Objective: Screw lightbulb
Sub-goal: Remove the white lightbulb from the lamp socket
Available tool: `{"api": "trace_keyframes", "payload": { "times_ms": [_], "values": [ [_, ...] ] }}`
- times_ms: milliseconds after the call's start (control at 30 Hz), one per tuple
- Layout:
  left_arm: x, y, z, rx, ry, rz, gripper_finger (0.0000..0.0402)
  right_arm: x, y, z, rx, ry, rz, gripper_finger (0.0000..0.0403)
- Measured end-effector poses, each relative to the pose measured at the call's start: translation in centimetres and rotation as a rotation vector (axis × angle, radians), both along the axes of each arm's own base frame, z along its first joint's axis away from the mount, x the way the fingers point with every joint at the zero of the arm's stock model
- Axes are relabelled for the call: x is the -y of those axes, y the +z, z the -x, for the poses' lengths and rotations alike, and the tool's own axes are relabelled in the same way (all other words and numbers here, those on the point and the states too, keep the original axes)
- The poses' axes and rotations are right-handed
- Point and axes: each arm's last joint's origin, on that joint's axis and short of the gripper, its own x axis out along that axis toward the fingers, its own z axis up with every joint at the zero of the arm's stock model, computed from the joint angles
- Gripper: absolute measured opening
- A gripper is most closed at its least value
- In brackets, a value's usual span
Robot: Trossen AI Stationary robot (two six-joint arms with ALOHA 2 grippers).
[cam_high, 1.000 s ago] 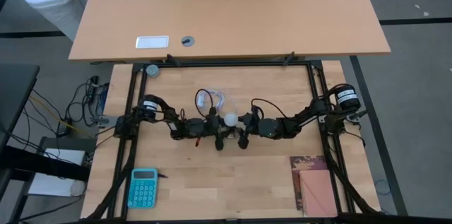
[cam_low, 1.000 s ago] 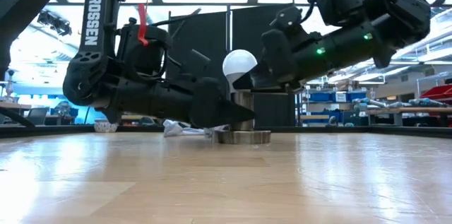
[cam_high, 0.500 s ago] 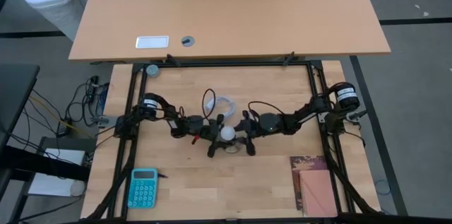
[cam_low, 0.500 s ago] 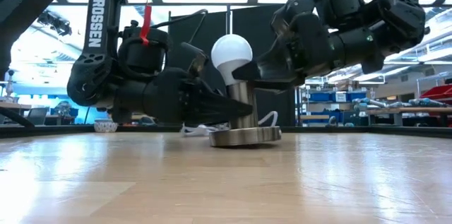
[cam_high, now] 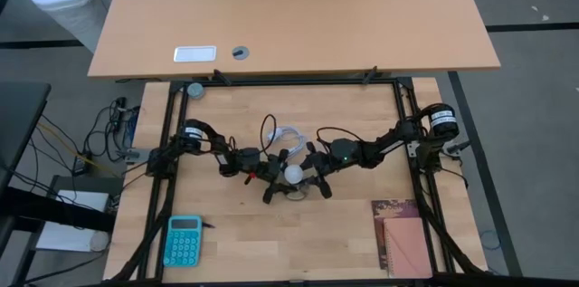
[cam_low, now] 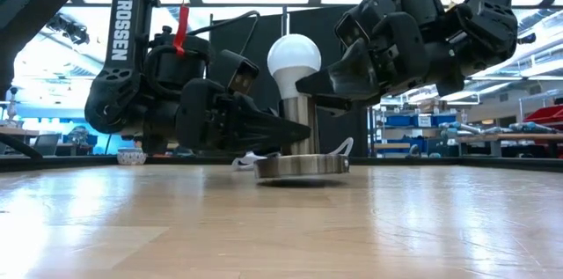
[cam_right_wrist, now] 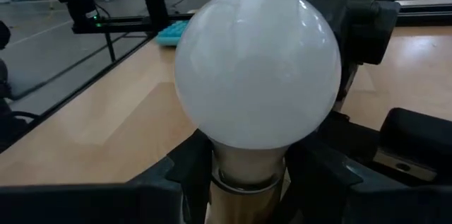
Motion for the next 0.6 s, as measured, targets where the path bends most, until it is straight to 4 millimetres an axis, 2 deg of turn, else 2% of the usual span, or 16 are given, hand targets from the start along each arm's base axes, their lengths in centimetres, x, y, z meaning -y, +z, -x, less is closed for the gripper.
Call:
{"api": "trace_keyframes", "payload": {
  "times_ms": [267,400,600],
  "values": [
    [-0.08,0.0,-0.01,-0.001,0.019,0.0,0.0193,0.13,-0.09,-0.03,-0.029,-0.088,-0.065,0.0178],
    [-0.11,-0.03,-0.01,-0.003,0.025,-0.002,0.0193,0.0,-0.11,-0.03,-0.035,-0.113,-0.081,0.0219],
    [-0.08,-0.01,-0.01,-0.004,0.031,-0.002,0.0193,-0.11,-0.22,-0.01,-0.05,-0.161,-0.103,0.0303]
  ]
}}
